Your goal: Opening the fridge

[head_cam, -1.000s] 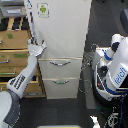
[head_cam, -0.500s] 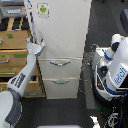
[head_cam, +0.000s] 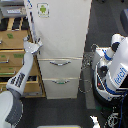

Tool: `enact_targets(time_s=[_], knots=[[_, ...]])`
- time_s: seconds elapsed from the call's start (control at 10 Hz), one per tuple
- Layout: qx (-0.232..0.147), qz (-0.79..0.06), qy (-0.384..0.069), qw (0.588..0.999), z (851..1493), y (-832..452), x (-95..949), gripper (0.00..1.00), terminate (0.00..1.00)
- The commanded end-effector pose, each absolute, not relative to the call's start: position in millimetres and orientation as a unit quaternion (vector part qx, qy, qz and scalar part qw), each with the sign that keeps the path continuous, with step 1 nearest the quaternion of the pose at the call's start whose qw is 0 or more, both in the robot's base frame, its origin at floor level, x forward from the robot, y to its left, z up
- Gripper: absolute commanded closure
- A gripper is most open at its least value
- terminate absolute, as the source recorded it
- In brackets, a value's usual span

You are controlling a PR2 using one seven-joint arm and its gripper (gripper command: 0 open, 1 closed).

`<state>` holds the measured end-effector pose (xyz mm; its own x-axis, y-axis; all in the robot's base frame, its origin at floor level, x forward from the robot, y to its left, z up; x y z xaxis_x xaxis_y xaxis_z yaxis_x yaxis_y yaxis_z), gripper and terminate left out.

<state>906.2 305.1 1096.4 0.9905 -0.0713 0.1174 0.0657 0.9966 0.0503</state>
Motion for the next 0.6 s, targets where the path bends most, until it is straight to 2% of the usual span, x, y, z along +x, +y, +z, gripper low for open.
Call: enact_targets(time_s=[0.1,0.2,0.3,0.6], knots=[[0.006,-0.059,-0.052,0.997,1087.5,270.1,936.0,0.00,0.00],[0.001,-0.054,-0.042,0.998,1081.5,269.2,941.7,1.00,0.00],[-0.007,-0.045,-0.040,0.998,1075.0,272.6,944.6,1.00,0.00],[0.006,-0.050,-0.037,0.998,1069.0,275.4,934.5,1.00,0.00]])
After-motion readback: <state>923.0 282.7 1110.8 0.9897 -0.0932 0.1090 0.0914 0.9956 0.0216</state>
